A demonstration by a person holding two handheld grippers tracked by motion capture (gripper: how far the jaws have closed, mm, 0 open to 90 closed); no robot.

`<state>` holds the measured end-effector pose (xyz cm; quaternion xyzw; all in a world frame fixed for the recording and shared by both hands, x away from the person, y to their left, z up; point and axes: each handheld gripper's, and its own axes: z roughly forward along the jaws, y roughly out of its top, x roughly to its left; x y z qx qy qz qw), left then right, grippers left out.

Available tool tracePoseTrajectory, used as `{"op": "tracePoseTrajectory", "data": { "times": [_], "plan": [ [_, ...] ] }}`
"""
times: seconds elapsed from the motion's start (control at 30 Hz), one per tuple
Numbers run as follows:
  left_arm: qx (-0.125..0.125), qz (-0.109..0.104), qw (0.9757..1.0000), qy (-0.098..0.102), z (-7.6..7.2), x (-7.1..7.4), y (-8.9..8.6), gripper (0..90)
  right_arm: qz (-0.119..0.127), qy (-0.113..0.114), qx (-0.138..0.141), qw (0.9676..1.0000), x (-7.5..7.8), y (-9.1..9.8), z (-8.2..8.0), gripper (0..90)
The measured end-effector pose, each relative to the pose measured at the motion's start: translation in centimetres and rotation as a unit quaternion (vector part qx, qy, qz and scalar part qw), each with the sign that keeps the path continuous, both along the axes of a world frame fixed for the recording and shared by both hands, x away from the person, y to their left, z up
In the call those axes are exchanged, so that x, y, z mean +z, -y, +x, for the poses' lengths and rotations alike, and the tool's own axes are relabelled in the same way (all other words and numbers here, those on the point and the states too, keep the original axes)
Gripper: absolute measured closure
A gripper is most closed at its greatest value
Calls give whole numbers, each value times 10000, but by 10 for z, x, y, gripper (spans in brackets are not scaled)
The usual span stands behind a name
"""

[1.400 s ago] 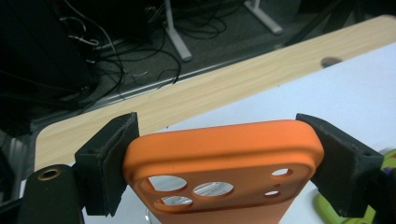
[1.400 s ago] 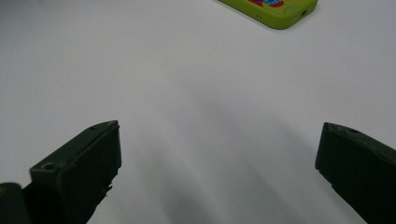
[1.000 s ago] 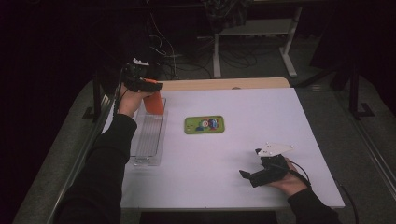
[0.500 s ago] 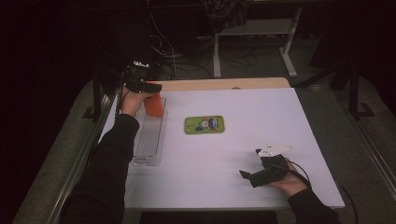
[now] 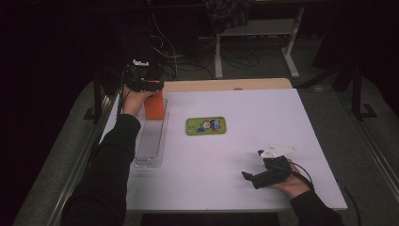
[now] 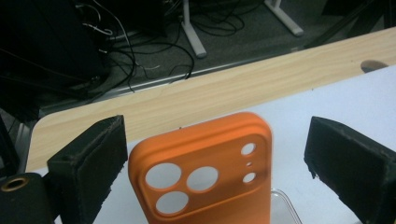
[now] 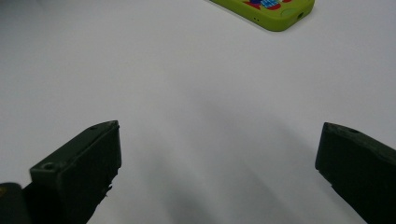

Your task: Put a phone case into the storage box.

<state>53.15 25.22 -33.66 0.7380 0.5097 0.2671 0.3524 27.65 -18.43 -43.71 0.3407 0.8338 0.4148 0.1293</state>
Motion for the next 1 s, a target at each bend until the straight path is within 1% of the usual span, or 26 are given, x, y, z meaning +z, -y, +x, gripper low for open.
{"op": "tracePoseTrajectory", "data": {
  "times": [0.03,0.07,0.1,0.17,0.2,0.23,0.3,0.37,0.47,0.5,0.6,0.63,0.67,0.73,0.77,0.8,0.83,0.9,0.97,1.0],
  "plan": [
    [7,-3,10000,15,0,1,0,55,-2,-4,0,10000,0,0,0,0],
    [-16,48,10000,33,-1,2,-1,53,-2,-2,-3,10000,0,0,0,0],
    [6,18,10000,61,-2,3,-2,52,-2,-4,-5,10000,0,0,0,0],
    [-11,26,9999,113,-3,6,-5,52,-1,-4,-8,10000,0,0,0,0],
    [6,-21,9999,140,-4,7,-6,52,-3,-7,-6,10000,0,0,0,0],
    [-19,-32,9999,118,-5,8,-7,52,-1,-2,-7,10000,0,0,0,0],
    [-125,6,9999,73,-8,10,-8,52,-3,5,-3,10000,0,0,0,0],
    [-205,9,9998,88,-12,13,-10,52,7,16,-6,10000,1,0,0,0],
    [-360,-51,9993,114,-19,18,-13,53,-7,29,2,10000,1,1,0,0],
    [-409,-91,9990,126,-22,20,-14,53,-5,23,-6,10000,1,0,0,0],
    [-615,-116,9979,151,-33,26,-16,53,2,35,-3,10000,1,0,0,0],
    [-701,-117,9974,113,-36,28,-17,53,1,45,4,10000,1,-1,0,0],
    [-775,-164,9968,99,-38,29,-17,53,3,31,14,10000,1,-1,0,0],
    [-1015,-252,9945,14,-47,30,-16,53,-3,30,19,10000,1,-2,0,0],
    [-1141,-228,9932,-5,-51,31,-15,54,-5,26,34,10000,2,-2,0,0],
    [-1232,-256,9920,-13,-55,31,-13,53,0,16,30,10000,2,-2,0,0],
    [-1331,-301,9906,-19,-59,31,-11,53,-11,33,33,10000,1,-2,0,0],
    [-1485,-390,9881,-48,-66,31,-8,53,-20,-7,12,10000,1,-1,0,0],
    [-1699,-433,9845,-92,-75,30,-4,53,-30,-12,15,10000,2,-1,0,0],
    [-1744,-485,9834,-90,-79,30,-2,53,-40,3,20,10000,2,-1,0,0]
  ]
}}
